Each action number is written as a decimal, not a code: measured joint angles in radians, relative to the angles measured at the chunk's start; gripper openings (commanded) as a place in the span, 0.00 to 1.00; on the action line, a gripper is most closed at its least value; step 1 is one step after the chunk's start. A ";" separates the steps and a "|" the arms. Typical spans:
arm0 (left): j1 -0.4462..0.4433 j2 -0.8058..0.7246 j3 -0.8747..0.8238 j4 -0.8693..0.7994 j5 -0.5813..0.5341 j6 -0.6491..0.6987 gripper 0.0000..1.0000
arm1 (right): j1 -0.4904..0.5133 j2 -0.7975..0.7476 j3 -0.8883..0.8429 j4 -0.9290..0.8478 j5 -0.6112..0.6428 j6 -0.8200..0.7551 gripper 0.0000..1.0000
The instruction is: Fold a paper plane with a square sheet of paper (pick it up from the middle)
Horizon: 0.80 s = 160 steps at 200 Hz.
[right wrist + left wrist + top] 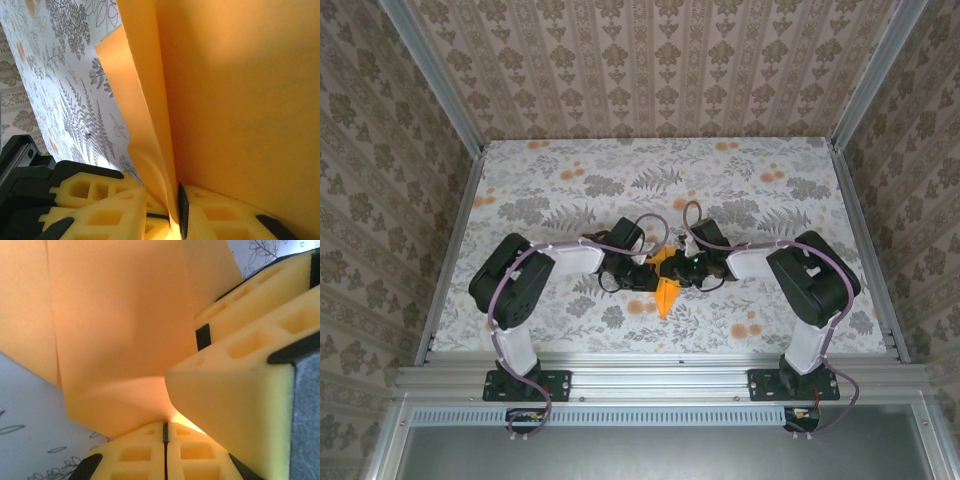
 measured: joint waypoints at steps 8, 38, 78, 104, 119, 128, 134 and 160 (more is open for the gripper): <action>0.001 -0.005 -0.003 -0.001 0.001 0.000 0.11 | 0.003 0.000 0.000 -0.002 0.000 -0.003 0.23; 0.011 -0.053 -0.009 -0.004 0.009 -0.001 0.18 | 0.007 0.009 0.009 -0.015 0.003 -0.027 0.15; 0.030 -0.140 -0.010 -0.018 0.010 -0.018 0.35 | 0.008 0.011 0.010 -0.014 0.002 -0.028 0.08; 0.050 -0.201 -0.023 -0.026 0.006 -0.034 0.44 | 0.008 0.007 0.010 0.004 -0.002 -0.015 0.05; 0.063 -0.235 -0.037 -0.032 0.003 -0.050 0.49 | 0.007 -0.009 0.010 0.019 -0.007 0.003 0.03; 0.069 -0.254 -0.049 -0.032 0.002 -0.063 0.53 | 0.006 -0.023 0.010 0.033 -0.013 0.015 0.03; 0.074 -0.269 -0.058 -0.032 -0.002 -0.074 0.55 | 0.004 -0.031 0.009 0.049 -0.018 0.029 0.03; 0.093 -0.344 -0.106 -0.019 -0.006 -0.130 0.63 | -0.009 -0.068 0.007 0.129 -0.037 0.090 0.02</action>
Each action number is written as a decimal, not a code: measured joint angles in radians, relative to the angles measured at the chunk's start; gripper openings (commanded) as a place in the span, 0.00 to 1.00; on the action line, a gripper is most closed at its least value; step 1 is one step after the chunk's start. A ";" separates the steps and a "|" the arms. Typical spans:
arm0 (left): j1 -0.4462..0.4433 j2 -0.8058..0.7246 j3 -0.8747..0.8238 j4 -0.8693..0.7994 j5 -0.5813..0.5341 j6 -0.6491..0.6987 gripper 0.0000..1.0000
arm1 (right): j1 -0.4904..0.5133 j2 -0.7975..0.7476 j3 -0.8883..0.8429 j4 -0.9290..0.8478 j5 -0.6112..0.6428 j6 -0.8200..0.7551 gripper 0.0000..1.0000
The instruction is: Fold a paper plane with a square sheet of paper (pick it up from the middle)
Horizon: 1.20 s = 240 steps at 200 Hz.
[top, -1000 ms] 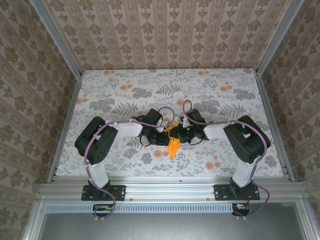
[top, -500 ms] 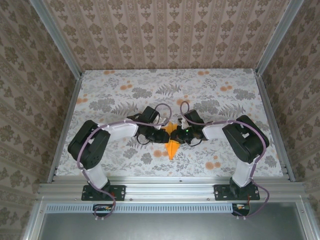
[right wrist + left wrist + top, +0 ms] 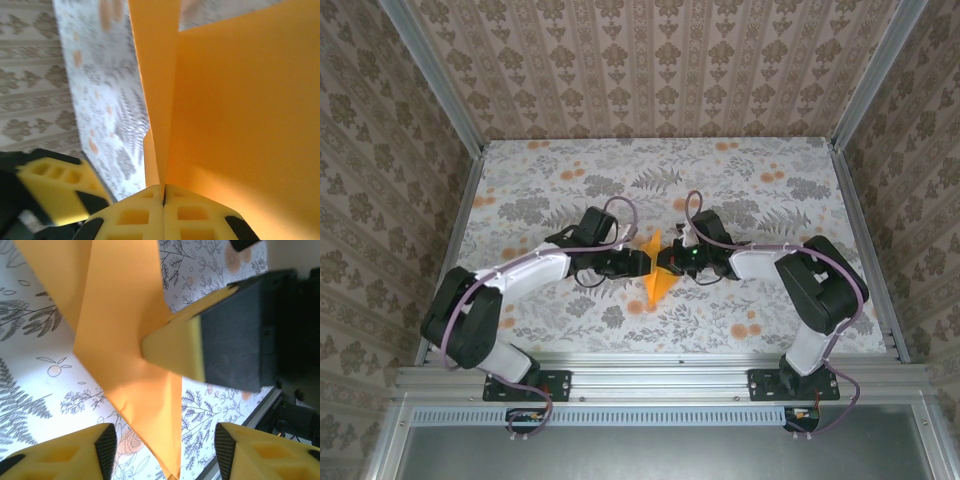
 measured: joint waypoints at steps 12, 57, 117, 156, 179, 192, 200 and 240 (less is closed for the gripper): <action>0.006 -0.043 -0.029 0.016 0.000 -0.034 0.68 | -0.007 -0.016 0.000 0.025 -0.007 0.024 0.02; 0.011 -0.144 -0.105 0.125 0.016 -0.156 0.72 | -0.025 -0.063 -0.001 0.122 -0.016 0.126 0.02; 0.011 -0.157 -0.201 0.306 0.047 -0.364 0.77 | -0.039 -0.106 -0.002 0.200 -0.017 0.219 0.01; 0.011 -0.167 -0.216 0.440 0.069 -0.489 0.71 | -0.040 -0.112 -0.003 0.247 -0.017 0.261 0.01; 0.011 -0.167 -0.216 0.493 0.081 -0.537 0.62 | -0.041 -0.112 -0.003 0.270 -0.017 0.283 0.00; 0.011 -0.167 -0.216 0.511 0.086 -0.556 0.57 | -0.042 -0.112 -0.003 0.281 -0.017 0.290 0.00; 0.011 -0.167 -0.216 0.521 0.089 -0.565 0.55 | -0.042 -0.112 -0.003 0.290 -0.017 0.298 0.00; 0.011 -0.167 -0.216 0.543 0.097 -0.591 0.45 | -0.044 -0.112 -0.008 0.327 -0.017 0.320 0.00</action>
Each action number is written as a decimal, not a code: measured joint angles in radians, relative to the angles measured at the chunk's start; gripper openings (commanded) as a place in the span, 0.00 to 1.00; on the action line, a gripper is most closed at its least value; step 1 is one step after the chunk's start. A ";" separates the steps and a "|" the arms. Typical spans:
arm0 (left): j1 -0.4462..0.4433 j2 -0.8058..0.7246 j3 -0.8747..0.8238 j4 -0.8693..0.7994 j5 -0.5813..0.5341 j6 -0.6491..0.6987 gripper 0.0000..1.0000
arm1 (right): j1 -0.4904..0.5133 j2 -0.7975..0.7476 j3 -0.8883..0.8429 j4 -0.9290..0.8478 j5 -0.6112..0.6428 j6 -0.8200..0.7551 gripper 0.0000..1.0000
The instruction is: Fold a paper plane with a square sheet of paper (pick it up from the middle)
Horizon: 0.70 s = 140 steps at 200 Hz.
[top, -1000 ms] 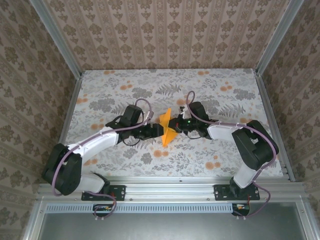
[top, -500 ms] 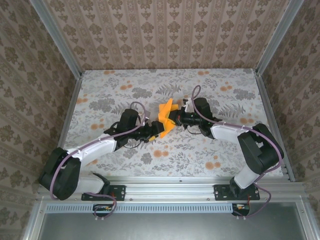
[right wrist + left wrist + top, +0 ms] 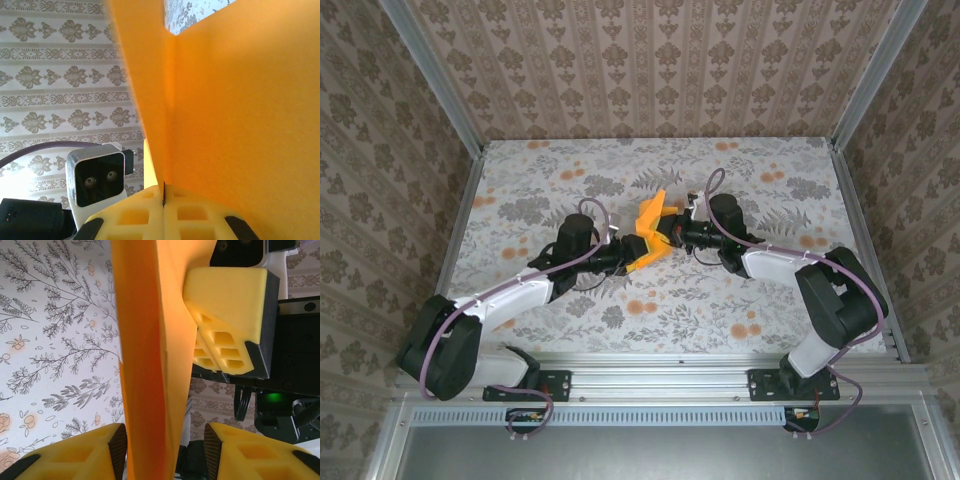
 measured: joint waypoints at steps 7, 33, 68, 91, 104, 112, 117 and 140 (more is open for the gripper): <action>0.000 0.000 0.000 0.003 0.003 -0.002 0.46 | -0.001 0.000 -0.002 0.006 0.000 0.007 0.00; 0.007 0.000 0.000 0.003 0.010 -0.006 0.64 | -0.008 0.000 -0.016 0.026 0.000 0.018 0.00; 0.008 -0.005 -0.002 -0.025 0.010 -0.005 0.72 | -0.017 0.000 -0.024 0.027 0.000 0.018 0.00; 0.005 -0.019 -0.013 -0.027 0.007 -0.011 0.74 | -0.017 0.000 -0.025 0.035 0.000 0.021 0.00; -0.001 -0.021 -0.020 -0.013 0.002 -0.031 0.75 | -0.017 0.000 -0.026 0.048 0.000 0.024 0.00; -0.009 -0.021 -0.028 0.000 -0.003 -0.048 0.75 | -0.017 0.000 -0.027 0.056 0.001 0.026 0.00; -0.015 -0.021 -0.036 0.012 -0.005 -0.063 0.75 | -0.017 -0.001 -0.027 0.060 0.001 0.027 0.00; -0.043 -0.021 -0.072 0.056 -0.036 -0.120 0.76 | -0.019 -0.005 -0.031 0.071 0.002 0.036 0.00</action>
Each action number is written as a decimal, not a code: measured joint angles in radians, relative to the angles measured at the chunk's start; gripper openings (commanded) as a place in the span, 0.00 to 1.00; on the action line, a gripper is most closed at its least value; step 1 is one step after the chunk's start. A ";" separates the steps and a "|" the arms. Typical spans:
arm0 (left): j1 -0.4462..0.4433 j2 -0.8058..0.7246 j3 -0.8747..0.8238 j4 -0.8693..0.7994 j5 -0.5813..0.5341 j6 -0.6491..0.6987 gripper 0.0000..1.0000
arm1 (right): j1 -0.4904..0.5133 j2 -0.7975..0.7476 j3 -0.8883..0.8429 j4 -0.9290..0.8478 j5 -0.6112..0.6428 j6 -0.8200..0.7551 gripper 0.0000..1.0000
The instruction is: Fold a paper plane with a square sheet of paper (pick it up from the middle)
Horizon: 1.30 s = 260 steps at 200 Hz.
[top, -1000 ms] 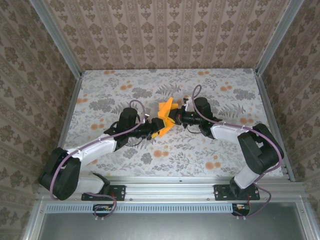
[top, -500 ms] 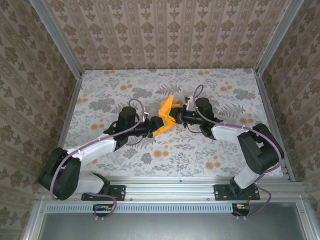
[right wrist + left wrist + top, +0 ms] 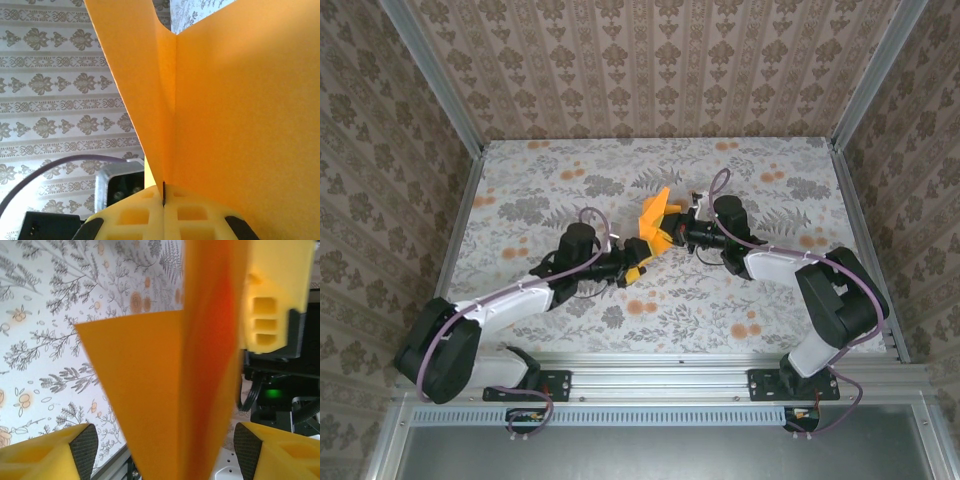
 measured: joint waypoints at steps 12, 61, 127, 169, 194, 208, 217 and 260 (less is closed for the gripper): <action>-0.009 0.000 -0.013 0.013 -0.016 -0.024 0.75 | 0.000 -0.006 -0.001 0.000 0.002 0.001 0.00; -0.009 0.000 0.014 0.069 -0.043 -0.068 0.58 | 0.000 -0.026 -0.013 0.015 0.003 0.005 0.00; 0.004 0.006 0.038 0.090 -0.045 -0.077 0.34 | 0.000 -0.048 -0.047 0.018 0.006 0.005 0.00; 0.011 0.006 0.055 0.054 -0.043 -0.055 0.22 | 0.000 -0.048 -0.049 0.018 0.006 0.005 0.00; 0.011 0.006 0.068 0.026 -0.041 -0.035 0.18 | 0.000 -0.048 -0.049 0.018 0.006 0.005 0.00; 0.012 0.006 0.076 0.006 -0.039 -0.019 0.16 | 0.000 -0.048 -0.049 0.018 0.006 0.005 0.00; 0.014 0.006 0.080 -0.007 -0.037 -0.010 0.15 | 0.000 -0.048 -0.049 0.018 0.006 0.005 0.00; 0.023 0.002 0.100 -0.076 -0.032 0.046 0.10 | 0.000 -0.048 -0.049 0.018 0.002 0.004 0.03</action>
